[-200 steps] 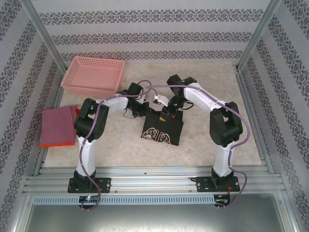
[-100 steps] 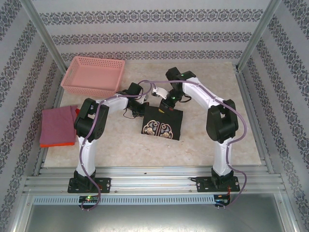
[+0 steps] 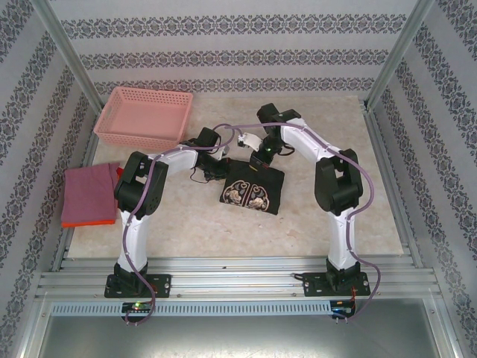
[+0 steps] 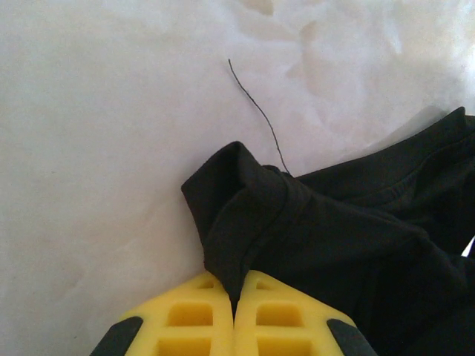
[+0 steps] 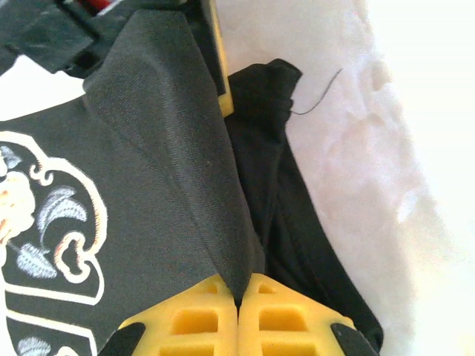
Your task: Fold and stack the t-shirts
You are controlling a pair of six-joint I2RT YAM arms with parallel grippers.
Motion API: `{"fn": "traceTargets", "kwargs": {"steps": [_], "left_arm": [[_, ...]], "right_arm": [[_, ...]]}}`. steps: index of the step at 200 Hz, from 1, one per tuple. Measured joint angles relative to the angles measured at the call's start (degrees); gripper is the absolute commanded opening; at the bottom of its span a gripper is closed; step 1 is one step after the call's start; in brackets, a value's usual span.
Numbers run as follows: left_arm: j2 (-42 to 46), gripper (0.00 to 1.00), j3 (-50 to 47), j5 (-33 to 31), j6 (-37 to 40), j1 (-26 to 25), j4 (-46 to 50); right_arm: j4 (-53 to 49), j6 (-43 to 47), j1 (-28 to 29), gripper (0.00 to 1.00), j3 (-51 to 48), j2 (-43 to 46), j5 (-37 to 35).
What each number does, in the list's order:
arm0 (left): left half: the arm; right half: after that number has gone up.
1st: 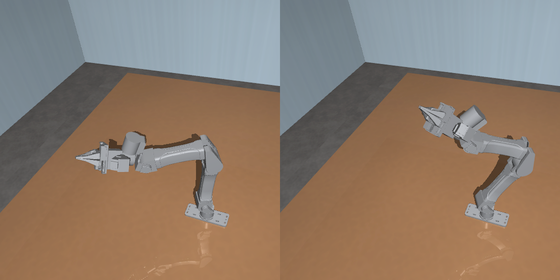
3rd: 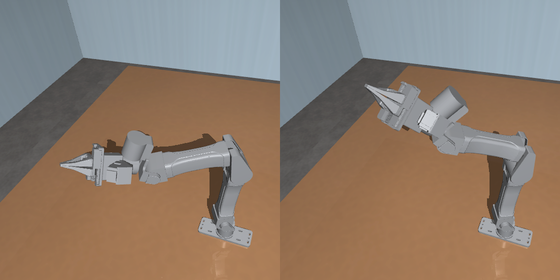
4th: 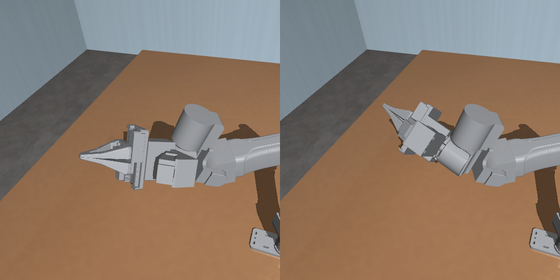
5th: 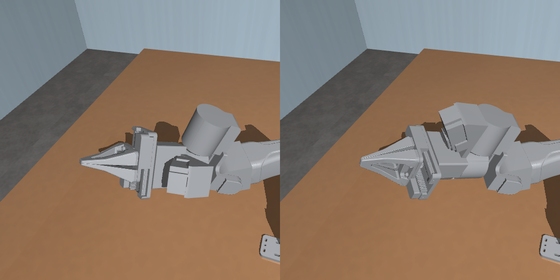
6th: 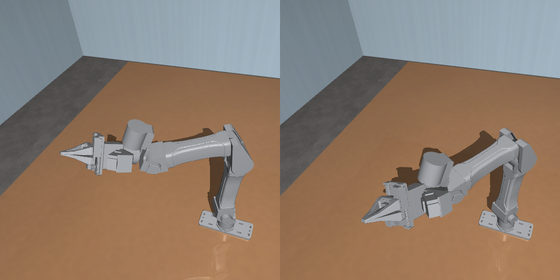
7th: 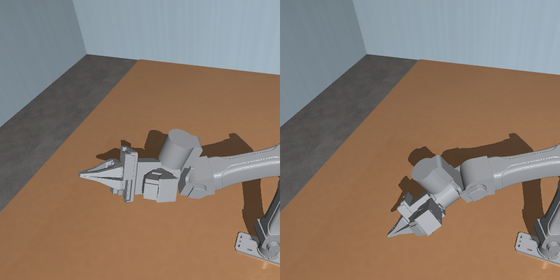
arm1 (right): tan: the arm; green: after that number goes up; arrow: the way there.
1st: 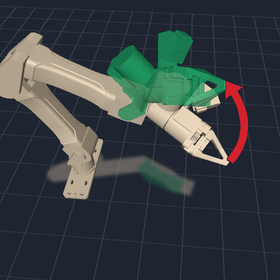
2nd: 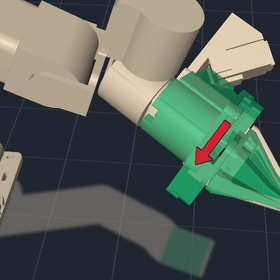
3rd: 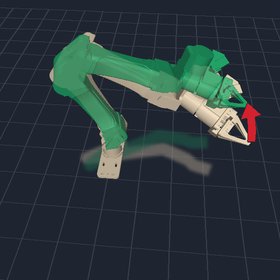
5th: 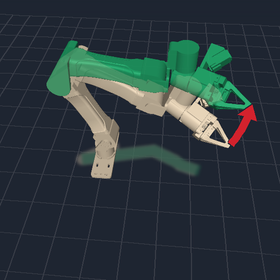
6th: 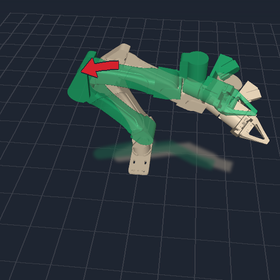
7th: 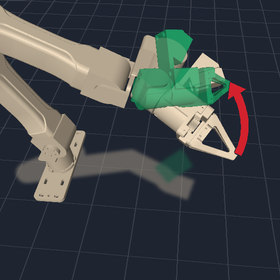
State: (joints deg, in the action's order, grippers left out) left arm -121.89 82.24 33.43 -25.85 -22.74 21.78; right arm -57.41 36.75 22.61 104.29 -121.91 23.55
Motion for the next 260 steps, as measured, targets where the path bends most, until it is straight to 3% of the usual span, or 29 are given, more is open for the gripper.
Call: {"fn": "traceTargets", "kwargs": {"steps": [60,85,96,129,153,187,224,260], "left_arm": [[0.0,0.0,0.0,0.0,0.0,0.0,0.0],[0.0,0.0,0.0,0.0,0.1,0.0,0.0],[0.0,0.0,0.0,0.0,0.2,0.0,0.0],[0.0,0.13,0.0,0.0,0.2,0.0,-0.1],[0.2,0.24,-0.9,0.3,-0.1,0.0,-1.5],[2.6,0.35,-4.7,0.4,-0.5,-0.2,-5.7],[7.8,0.43,-11.5,-1.4,-1.8,-0.1,-7.7],[13.4,0.52,-17.7,-4.9,-3.7,-0.1,-7.7]], "right_arm": [[4.0,-1.2,0.0,0.01,0.0,-3.3,-3.0],[5.4,-2.0,0.0,0.13,0.0,-3.9,-4.7],[6.4,-2.6,0.0,0.24,0.0,-4.0,-5.5],[11.2,-4.3,0.0,0.58,-1.3,-3.6,-7.3],[15.5,-6.1,-0.4,0.73,-6.4,-1.0,-7.6],[22.5,-13.0,-2.4,0.83,-15.8,7.6,-7.6],[32.0,-26.4,-4.5,0.94,-27.4,20.4,-7.7],[38.2,-41.6,-7.1,0.96,-38.4,28.7,-7.4]]}}
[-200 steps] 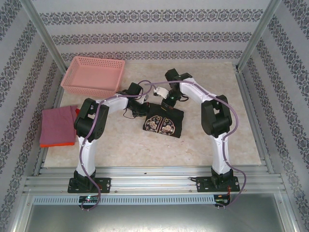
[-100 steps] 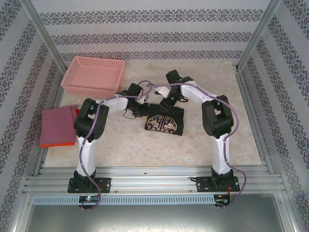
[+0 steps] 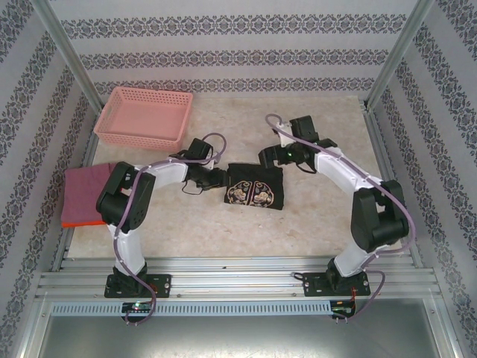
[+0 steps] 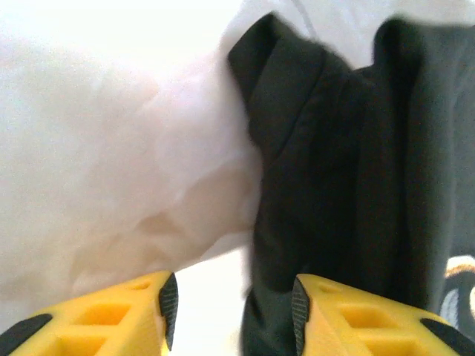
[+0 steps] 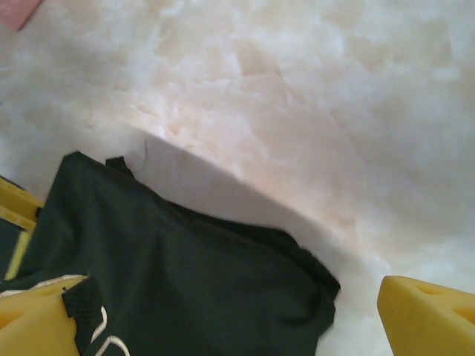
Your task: Fold and stack the t-shirts
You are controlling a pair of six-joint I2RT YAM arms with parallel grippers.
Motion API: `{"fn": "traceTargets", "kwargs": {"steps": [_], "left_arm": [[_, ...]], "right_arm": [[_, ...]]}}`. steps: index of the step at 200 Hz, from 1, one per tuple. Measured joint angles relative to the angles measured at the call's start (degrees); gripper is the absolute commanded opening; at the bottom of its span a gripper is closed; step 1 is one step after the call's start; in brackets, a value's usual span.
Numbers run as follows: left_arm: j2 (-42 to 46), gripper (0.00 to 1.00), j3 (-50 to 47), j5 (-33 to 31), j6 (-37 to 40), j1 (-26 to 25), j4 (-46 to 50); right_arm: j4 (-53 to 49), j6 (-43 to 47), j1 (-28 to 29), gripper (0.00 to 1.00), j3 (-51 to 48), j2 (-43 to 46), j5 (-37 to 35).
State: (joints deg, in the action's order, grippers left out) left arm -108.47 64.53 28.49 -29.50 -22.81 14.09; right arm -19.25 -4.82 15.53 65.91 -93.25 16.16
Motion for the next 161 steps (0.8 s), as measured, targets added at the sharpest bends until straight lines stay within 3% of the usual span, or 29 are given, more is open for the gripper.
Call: {"fn": "traceTargets", "kwargs": {"steps": [36,62,73,95,146,161], "left_arm": [[5.9,0.71,-4.8,-3.3,-2.7,0.0,-2.0],[6.8,0.94,-4.6,-3.0,-5.4,-0.2,-5.1],[6.5,0.96,-3.8,-2.6,-6.3,-0.5,-5.7],[4.8,0.92,-1.5,-1.6,-7.5,-1.9,-6.6],[-1.1,0.56,0.3,0.0,-9.9,-4.1,-7.4],[-1.7,0.52,0.4,-0.1,-10.0,-4.1,-7.3]], "right_arm": [[0.8,-10.9,-4.0,0.96,-8.1,1.6,3.8],[-0.4,-14.6,-4.7,0.93,-9.6,0.6,7.6],[-0.4,-15.5,-4.7,0.92,-9.6,-0.5,9.6],[-0.3,-17.6,-4.7,0.87,-9.6,-4.0,13.4],[1.3,-21.6,-4.9,0.63,-8.5,-10.1,19.2],[2.0,-22.4,-4.3,0.59,-7.5,-12.0,20.6]]}}
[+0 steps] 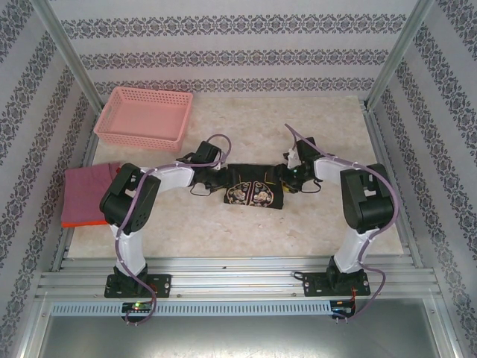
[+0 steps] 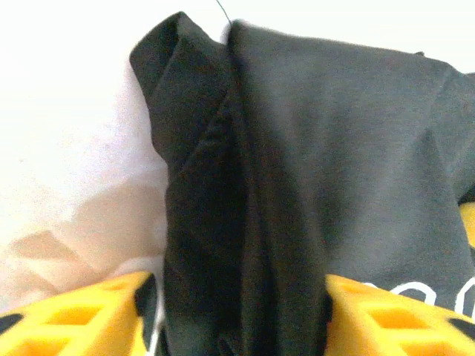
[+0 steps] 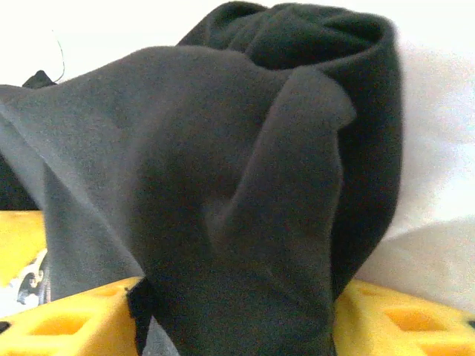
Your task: Fold and stack the t-shirts
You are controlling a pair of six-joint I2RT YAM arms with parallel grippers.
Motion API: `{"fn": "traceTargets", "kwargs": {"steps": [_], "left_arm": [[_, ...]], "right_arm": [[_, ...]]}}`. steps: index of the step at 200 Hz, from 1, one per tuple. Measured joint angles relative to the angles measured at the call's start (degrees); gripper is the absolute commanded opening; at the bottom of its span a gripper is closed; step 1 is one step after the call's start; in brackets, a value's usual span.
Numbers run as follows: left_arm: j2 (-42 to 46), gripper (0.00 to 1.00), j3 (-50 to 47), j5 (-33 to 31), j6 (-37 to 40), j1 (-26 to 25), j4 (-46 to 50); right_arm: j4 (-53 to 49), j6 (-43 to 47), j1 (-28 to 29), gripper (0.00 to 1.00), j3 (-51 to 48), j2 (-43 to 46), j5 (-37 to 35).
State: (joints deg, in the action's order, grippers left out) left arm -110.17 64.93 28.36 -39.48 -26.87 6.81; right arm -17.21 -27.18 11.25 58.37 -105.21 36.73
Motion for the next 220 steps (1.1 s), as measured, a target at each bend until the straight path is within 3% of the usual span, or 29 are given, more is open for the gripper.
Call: {"fn": "traceTargets", "kwargs": {"steps": [14,39,92,118,146,166,180,198,220], "left_arm": [[-0.1,0.51,0.3,0.0,0.0,0.0,0.0],[-0.3,0.4,0.9,0.2,0.0,0.0,0.0],[-0.9,0.37,1.8,0.2,0.0,0.0,-0.1],[-1.3,0.22,2.0,0.2,-0.3,0.0,-0.3],[-1.4,0.18,2.0,0.3,-0.5,0.0,-1.1],[-1.5,0.06,2.0,0.4,-0.8,0.0,-1.7],[-1.5,0.0,2.0,0.4,-0.8,0.0,-2.1],[-1.6,0.0,2.0,0.3,-0.8,0.0,-2.2],[-1.5,0.0,1.9,-0.3,-0.3,0.0,-2.1]], "right_arm": [[0.3,-0.6,0.2,0.56,0.6,-0.7,0.8],[1.4,-1.6,1.0,0.51,1.8,-2.6,2.2],[3.6,-3.1,1.7,0.47,3.0,-4.6,4.5],[5.2,-3.8,2.6,0.45,3.1,-5.3,5.6],[6.5,-4.3,3.2,0.45,3.1,-5.8,7.0],[7.2,-4.4,3.4,0.45,3.1,-5.9,8.0],[7.6,-4.4,3.7,0.46,3.1,-5.9,8.6],[7.8,-4.4,3.7,0.52,3.1,-5.9,9.0],[8.1,-4.2,3.7,0.69,3.1,-5.6,9.4]]}}
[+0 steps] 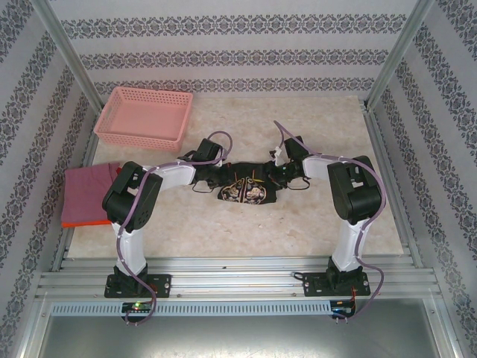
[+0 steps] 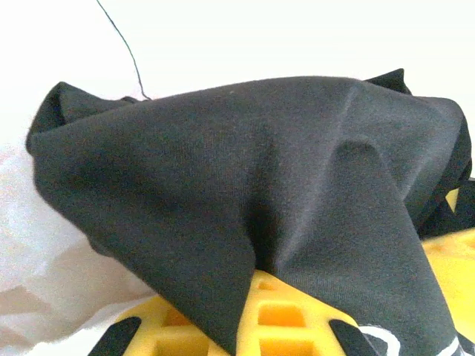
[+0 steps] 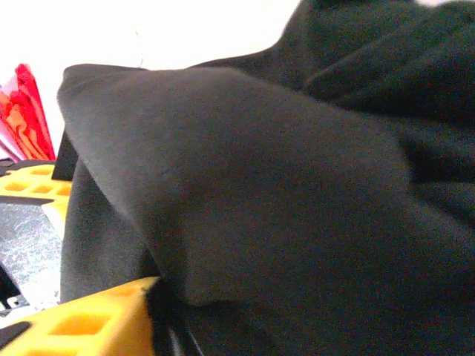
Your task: Fold and stack the t-shirts
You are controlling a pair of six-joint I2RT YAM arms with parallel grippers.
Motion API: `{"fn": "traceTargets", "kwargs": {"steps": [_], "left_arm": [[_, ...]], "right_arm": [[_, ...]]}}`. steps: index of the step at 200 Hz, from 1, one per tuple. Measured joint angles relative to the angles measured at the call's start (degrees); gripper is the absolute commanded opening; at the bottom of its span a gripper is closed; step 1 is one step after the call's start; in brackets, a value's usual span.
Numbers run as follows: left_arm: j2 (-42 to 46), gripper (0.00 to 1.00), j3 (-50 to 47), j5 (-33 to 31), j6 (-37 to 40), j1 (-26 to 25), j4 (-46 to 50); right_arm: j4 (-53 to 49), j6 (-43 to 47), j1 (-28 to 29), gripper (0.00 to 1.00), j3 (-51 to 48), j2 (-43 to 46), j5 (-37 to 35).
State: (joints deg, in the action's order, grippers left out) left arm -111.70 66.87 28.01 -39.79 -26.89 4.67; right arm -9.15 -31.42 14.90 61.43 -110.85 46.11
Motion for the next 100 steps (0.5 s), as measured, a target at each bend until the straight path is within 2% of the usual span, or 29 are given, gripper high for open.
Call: {"fn": "traceTargets", "kwargs": {"steps": [16,37,70,100], "left_arm": [[0.3,0.0,-0.5,-1.2,0.9,0.0,0.0],[1.9,0.0,-2.0,-3.0,2.5,0.0,0.8],[6.0,0.0,-3.4,-4.8,6.4,1.1,5.1],[10.1,0.0,-3.4,-6.4,13.3,3.9,11.8]], "right_arm": [[0.3,0.5,0.0,0.82,-0.3,1.3,-1.3],[0.7,1.1,-0.2,0.89,-1.5,3.8,-3.5],[1.7,1.5,-1.3,0.91,-3.2,7.2,-6.4],[2.3,2.2,-1.7,0.91,-3.3,8.5,-7.9]]}}
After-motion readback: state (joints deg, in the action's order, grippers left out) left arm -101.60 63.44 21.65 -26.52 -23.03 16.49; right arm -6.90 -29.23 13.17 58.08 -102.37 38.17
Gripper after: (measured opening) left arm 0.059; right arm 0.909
